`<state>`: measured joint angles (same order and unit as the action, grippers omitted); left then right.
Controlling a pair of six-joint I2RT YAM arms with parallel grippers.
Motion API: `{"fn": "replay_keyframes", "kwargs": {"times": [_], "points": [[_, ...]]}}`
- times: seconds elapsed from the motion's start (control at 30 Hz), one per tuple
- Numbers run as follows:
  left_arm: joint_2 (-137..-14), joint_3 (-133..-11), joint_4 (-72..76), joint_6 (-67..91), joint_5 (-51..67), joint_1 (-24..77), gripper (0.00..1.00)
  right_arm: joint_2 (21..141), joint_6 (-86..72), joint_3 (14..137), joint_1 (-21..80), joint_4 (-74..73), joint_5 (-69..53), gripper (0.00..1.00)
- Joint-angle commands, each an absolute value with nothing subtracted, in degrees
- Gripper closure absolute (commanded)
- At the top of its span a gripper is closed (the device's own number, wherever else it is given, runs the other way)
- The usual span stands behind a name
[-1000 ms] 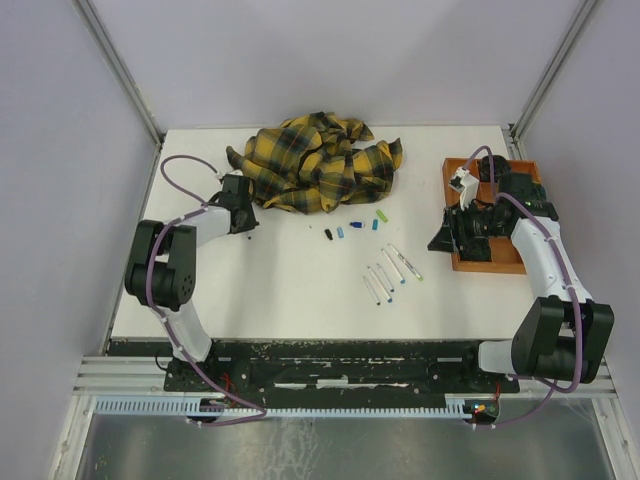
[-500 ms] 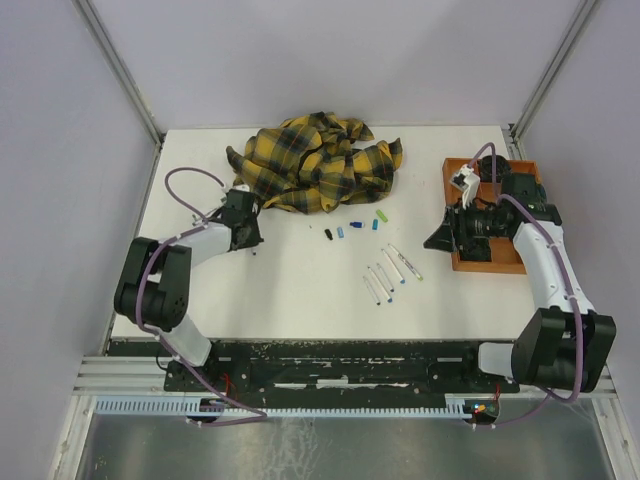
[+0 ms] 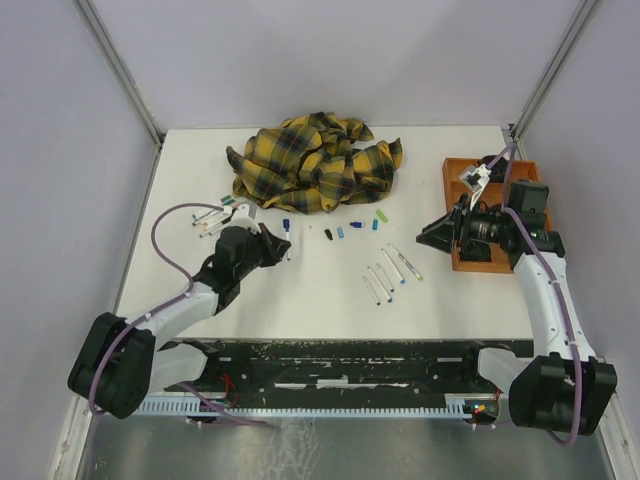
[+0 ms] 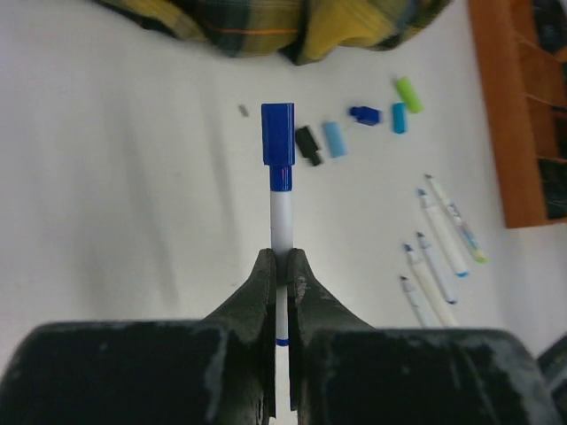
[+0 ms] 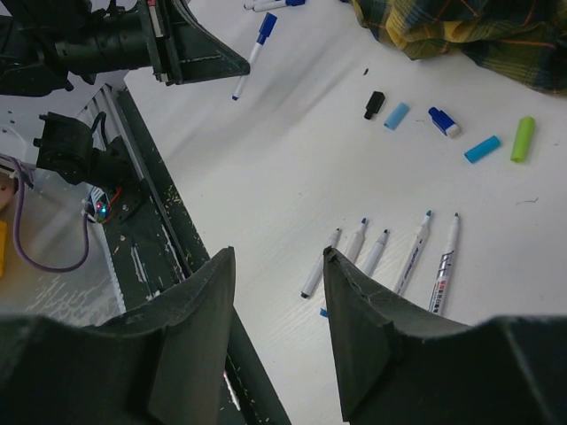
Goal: Open the pen caps
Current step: Pick up the pen from the center of the board.
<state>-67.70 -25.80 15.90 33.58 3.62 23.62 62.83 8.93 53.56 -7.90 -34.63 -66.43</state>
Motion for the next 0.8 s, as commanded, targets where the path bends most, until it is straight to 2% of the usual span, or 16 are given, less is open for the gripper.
{"fn": "replay_keyframes", "kwargs": {"times": [0.0,0.33,0.53,0.77], "points": [[-63.92,-22.31,38.0,42.72,6.82,29.32,0.97,60.04,-2.58,51.17,-6.12,-20.27,-70.34,0.48],[-66.74,-19.3,64.9,45.34,1.82,43.21,0.97,58.15,-13.78,46.72,-0.21,-5.05,-71.03,0.44],[-71.95,-21.56,73.66,43.14,-1.84,48.67,0.97,58.69,-18.28,45.61,4.4,0.34,-71.5,0.43],[-79.63,-26.45,81.75,40.43,-4.39,53.41,0.97,58.68,-25.63,41.83,8.99,11.49,-69.42,0.35]]}}
